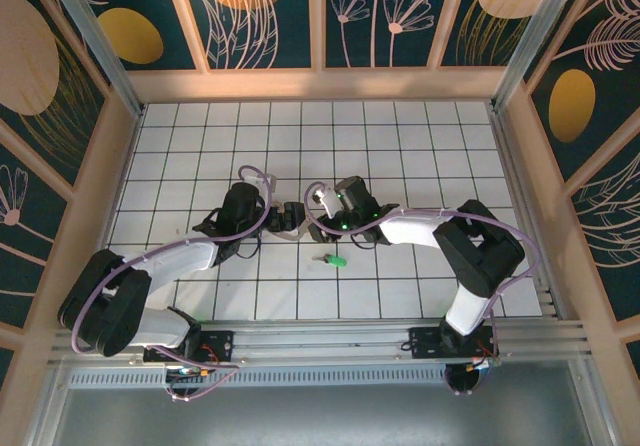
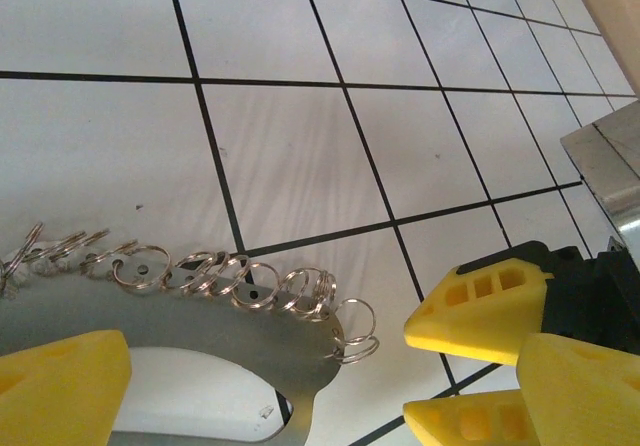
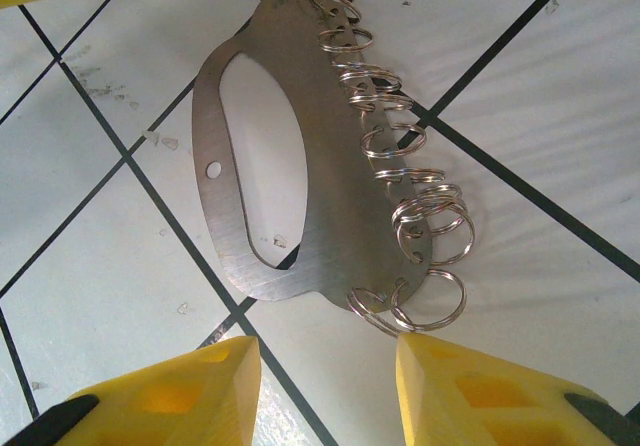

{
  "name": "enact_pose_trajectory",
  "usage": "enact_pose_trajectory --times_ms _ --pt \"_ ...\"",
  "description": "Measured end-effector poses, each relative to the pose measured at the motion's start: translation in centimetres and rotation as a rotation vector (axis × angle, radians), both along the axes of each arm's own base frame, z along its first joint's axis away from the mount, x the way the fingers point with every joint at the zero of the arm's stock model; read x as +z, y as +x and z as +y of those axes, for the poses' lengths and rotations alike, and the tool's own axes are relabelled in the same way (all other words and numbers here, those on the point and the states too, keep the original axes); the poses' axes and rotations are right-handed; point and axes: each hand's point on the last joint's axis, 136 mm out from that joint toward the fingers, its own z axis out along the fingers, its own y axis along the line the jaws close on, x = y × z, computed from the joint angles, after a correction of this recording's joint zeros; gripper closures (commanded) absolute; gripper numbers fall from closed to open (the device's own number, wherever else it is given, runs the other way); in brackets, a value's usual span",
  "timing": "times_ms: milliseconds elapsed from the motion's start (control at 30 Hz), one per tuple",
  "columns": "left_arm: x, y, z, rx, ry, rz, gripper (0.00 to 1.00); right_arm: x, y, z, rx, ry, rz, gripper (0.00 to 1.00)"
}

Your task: Put the keys on the keyring

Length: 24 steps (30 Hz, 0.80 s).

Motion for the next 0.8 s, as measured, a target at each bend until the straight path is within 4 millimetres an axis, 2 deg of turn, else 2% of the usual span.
enact_pose_trajectory --times_ms 167,600,800 --pt "0.0 0.0 0.0 0.000 -0.001 -0.001 0.01 0.0 -0.1 0.0 0.003 0.002 0.004 0.59" --pt "0.1 0.0 0.0 0.000 -0.002 -0.003 0.01 -2.0 -0.3 -0.2 0.002 -0.030 0.041 0.59" --pt "0.1 0.0 0.0 0.000 -0.002 -0.003 0.01 -2.3 -0.3 -0.1 0.005 -0.033 0.048 0.59"
